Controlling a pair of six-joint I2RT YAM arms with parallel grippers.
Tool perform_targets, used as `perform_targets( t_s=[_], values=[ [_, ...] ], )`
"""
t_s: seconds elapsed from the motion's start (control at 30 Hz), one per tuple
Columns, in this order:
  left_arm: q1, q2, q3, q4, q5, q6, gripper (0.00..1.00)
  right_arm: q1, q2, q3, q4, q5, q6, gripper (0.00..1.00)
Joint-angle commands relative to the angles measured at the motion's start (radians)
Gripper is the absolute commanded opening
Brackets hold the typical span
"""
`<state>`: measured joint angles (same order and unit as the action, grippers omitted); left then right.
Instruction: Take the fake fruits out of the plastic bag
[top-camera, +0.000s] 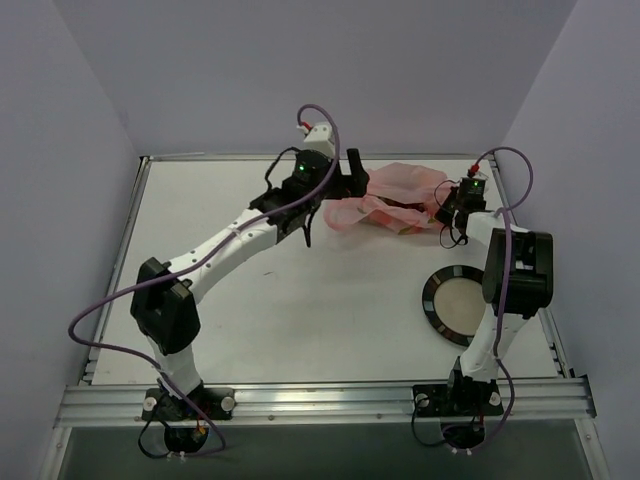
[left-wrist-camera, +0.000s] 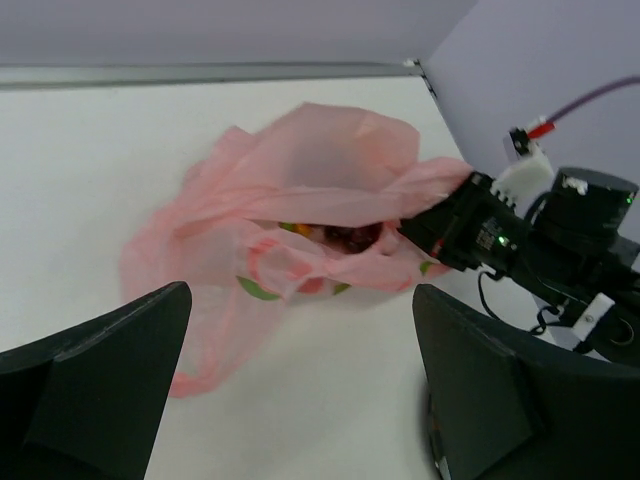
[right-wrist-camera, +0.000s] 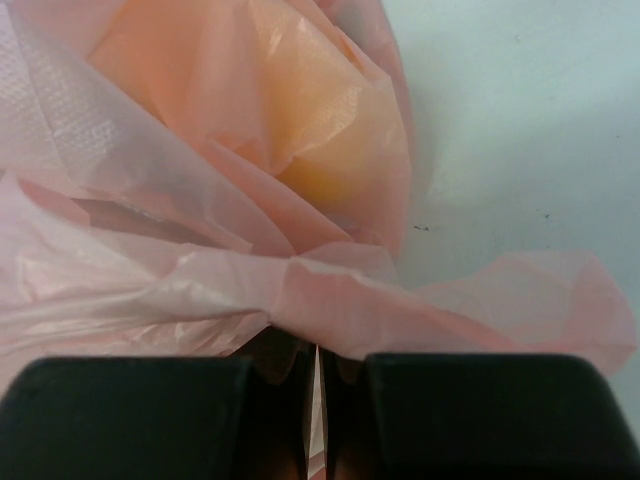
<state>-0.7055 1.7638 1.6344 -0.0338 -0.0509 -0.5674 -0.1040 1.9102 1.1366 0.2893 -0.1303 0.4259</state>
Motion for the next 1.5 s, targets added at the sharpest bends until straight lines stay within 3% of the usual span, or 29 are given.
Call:
perform_targets(
  t_s=[0.0,0.2,0.43,0.6,0.7,0.87,0.97,1.0,1.03,1.13,1.23,1.47],
  values=[
    [-0.078,0.114,0.056,0.008,-0.059,-0.078,0.91,-0.002,-0.068,-0.018,0.022,-0.026,0.004,0.00],
    [-0.074,0.241,0.114,0.142,-0.133,-0.163,0.91,-0.025,-0.083,-0.026,0.024,-0.040,-0.001,0.00],
    [-0.055,0.385,0.255,0.120,-0.164,-0.175,0.91,-0.026,-0.086,-0.035,0.040,-0.058,0.007,0.00],
    [-0.028,0.430,0.211,0.213,-0.176,-0.209,0.90,-0.026,-0.092,-0.038,0.042,-0.058,0.005,0.00],
    [-0.012,0.453,0.197,0.253,-0.138,-0.224,0.77,-0.026,-0.083,-0.037,0.042,-0.058,0.007,0.00],
    [0.004,0.453,0.141,0.301,-0.089,-0.230,0.26,-0.026,-0.076,-0.032,0.042,-0.052,0.013,0.00],
    [0.012,0.438,0.065,0.342,-0.058,-0.235,0.12,-0.026,-0.083,-0.031,0.042,-0.049,0.019,0.01],
    [0.015,0.434,0.050,0.356,-0.049,-0.235,0.03,-0.025,-0.091,-0.031,0.042,-0.049,0.022,0.04],
    [0.020,0.427,0.016,0.367,-0.023,-0.238,0.02,-0.025,-0.094,-0.031,0.042,-0.051,0.024,0.08],
    [0.026,0.405,-0.050,0.416,0.025,-0.230,0.02,-0.019,-0.118,-0.034,0.059,-0.089,0.036,0.48],
    [0.026,0.376,-0.099,0.459,0.046,-0.223,0.02,-0.013,-0.158,-0.061,0.094,-0.133,0.065,0.65],
    [0.028,0.327,-0.188,0.525,0.083,-0.189,0.03,0.067,-0.223,-0.107,0.128,-0.175,0.088,0.77]
  ],
)
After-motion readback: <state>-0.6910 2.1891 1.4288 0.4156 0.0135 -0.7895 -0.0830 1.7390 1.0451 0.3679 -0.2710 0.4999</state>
